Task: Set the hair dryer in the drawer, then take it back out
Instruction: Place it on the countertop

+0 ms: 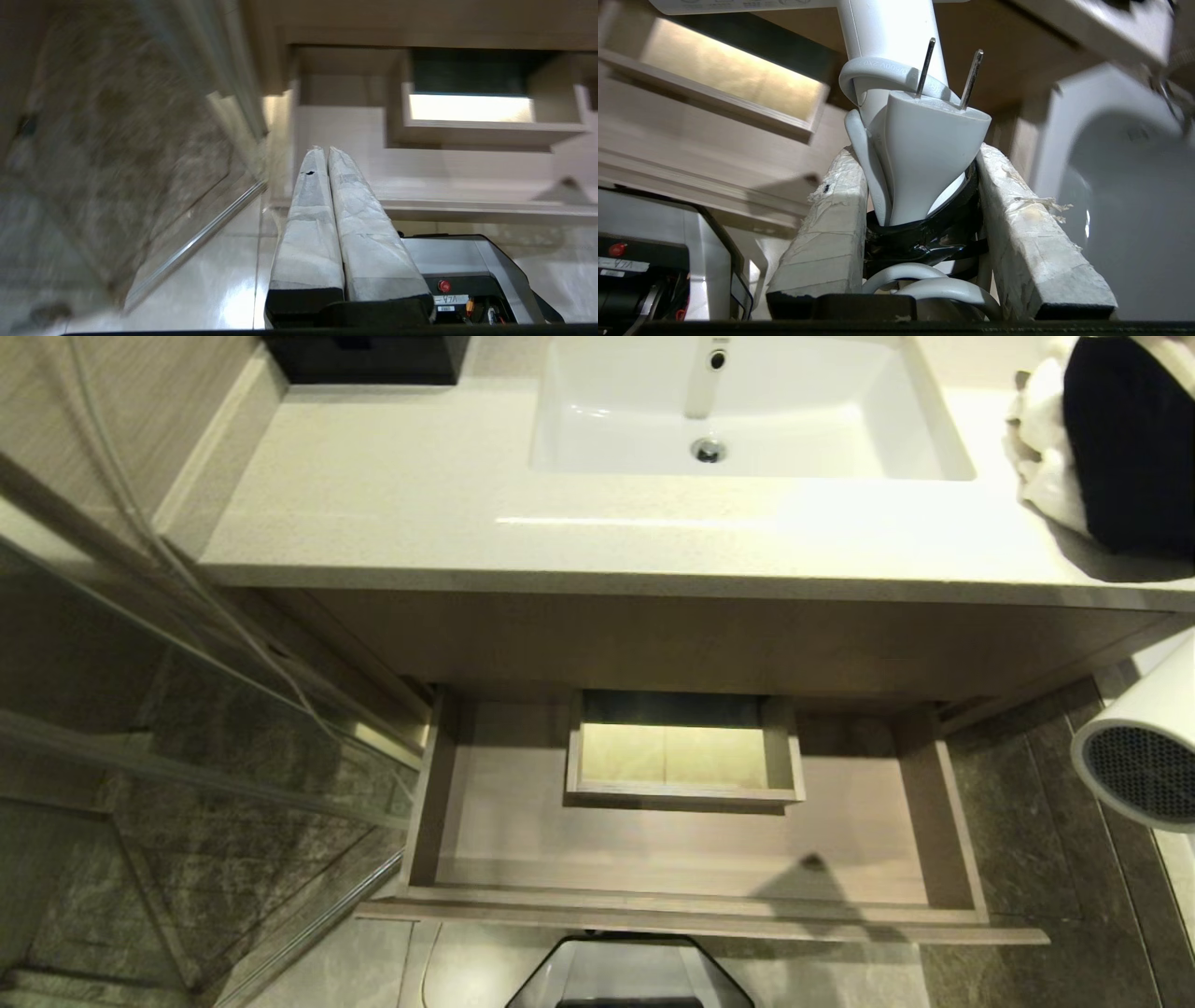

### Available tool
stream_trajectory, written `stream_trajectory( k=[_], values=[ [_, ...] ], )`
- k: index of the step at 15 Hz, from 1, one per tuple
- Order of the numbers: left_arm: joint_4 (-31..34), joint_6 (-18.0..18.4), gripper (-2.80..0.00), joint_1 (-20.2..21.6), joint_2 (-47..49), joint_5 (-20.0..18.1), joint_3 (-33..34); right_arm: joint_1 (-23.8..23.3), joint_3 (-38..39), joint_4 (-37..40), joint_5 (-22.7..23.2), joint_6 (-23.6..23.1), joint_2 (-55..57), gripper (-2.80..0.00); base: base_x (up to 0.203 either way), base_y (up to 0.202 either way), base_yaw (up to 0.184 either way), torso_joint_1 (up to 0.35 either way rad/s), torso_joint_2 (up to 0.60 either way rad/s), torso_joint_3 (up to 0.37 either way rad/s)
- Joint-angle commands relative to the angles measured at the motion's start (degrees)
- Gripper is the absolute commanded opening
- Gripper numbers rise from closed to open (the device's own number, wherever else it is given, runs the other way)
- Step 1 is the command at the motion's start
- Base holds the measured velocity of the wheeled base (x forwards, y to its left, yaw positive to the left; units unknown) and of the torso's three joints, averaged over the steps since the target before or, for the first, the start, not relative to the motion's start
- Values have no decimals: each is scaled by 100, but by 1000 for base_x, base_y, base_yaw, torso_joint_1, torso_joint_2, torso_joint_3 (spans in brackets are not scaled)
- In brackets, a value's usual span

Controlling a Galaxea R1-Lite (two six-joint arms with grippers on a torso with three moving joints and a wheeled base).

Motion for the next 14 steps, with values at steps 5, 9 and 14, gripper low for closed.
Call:
stream_trajectory(
  k=[5,9,14],
  values=[
    [0,0,-280,-4,0,2,11,-1,-4,34,12,-17,-15,-280,2,-9,150,4,0,-2],
    [0,0,-280,-4,0,2,11,17,5,34,12,-25,-6,-280,0,0,0,0,0,0],
    [0,0,-280,-4,0,2,11,174,7,22,13,-34,36,-280,0,0,0,0,0,0]
  ],
)
